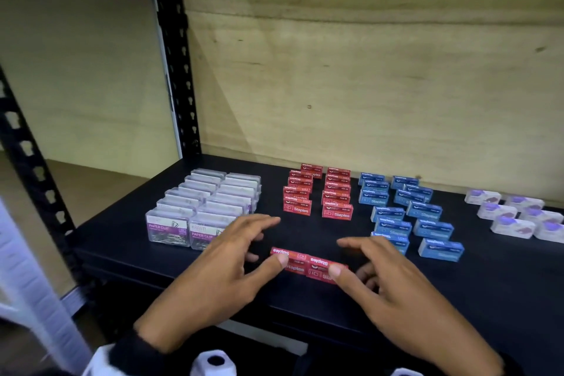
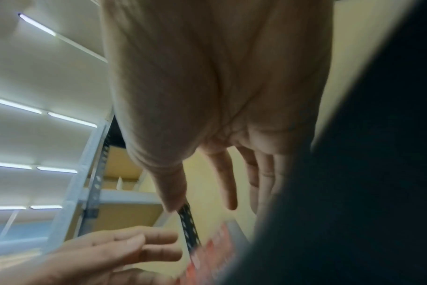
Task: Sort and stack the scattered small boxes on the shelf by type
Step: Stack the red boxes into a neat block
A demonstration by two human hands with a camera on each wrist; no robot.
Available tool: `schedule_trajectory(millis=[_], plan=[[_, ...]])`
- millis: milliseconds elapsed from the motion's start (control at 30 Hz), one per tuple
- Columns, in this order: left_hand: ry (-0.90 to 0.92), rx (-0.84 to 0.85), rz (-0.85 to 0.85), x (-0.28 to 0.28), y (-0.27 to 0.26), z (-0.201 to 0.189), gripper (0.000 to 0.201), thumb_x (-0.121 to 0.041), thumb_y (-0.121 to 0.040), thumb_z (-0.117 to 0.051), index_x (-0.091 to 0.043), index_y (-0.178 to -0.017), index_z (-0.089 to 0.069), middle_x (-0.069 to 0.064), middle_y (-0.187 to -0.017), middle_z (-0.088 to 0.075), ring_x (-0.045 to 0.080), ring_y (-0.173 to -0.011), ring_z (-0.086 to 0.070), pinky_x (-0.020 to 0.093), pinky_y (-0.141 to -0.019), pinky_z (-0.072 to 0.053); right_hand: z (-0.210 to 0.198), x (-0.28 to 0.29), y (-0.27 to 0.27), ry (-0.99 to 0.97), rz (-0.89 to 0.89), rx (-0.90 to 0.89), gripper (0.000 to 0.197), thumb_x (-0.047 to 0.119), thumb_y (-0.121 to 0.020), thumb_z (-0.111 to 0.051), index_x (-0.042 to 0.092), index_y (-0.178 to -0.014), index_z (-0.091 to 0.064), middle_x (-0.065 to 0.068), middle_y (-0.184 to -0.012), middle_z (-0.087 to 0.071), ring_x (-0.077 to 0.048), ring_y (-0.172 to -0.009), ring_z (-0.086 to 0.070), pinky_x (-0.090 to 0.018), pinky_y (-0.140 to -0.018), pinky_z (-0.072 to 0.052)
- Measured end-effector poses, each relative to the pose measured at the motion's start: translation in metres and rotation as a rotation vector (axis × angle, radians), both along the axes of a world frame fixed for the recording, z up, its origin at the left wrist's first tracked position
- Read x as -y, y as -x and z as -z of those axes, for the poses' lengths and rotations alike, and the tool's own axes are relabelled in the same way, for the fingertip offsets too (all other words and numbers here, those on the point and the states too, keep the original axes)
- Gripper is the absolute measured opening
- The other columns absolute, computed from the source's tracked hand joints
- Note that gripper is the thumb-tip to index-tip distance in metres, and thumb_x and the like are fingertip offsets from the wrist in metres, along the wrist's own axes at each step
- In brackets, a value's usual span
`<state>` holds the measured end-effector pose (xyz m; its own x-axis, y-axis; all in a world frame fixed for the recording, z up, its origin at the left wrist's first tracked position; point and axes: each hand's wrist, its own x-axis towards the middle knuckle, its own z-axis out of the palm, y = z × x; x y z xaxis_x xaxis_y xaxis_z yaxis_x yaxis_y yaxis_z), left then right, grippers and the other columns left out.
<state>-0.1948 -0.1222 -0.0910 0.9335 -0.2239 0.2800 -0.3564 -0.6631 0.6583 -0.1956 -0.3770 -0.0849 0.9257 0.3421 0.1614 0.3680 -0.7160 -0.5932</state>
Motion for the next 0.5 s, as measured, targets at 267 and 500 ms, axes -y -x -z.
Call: schedule_trajectory(millis=[267, 500], plan=[[-0.534, -0.01, 0.078, 0.009, -0.03, -0.112, 0.035, -0.055, -0.09, -0.055, -0.042, -0.122, -0.06, -0.022, -0.107, -0.067, -0.011, -0.088, -0.06, 0.01, -0.08, -0.046, -0.102, -0.001, -0.005, 0.377, -0.113, 0.049, 0.043, 0.07, -0.081, -0.043, 0.048, -0.116, -0.054, 0.029, -0.097, -0.061, 0.009, -0.089, -0.057, -0.016, -0.079, -0.048], [-0.861, -0.233, 0.156, 0.034, -0.105, -0.137, 0.03, -0.038, -0.09, -0.066, -0.032, -0.12, -0.065, -0.02, -0.101, -0.065, 0.004, -0.097, -0.059, 0.02, -0.082, -0.042, -0.115, -0.014, -0.101, 0.625, -0.09, 0.027, 0.028, 0.049, -0.087, -0.067, 0.031, -0.11, -0.068, 0.013, -0.097, -0.064, -0.011, -0.088, -0.059, -0.028, -0.077, -0.047]])
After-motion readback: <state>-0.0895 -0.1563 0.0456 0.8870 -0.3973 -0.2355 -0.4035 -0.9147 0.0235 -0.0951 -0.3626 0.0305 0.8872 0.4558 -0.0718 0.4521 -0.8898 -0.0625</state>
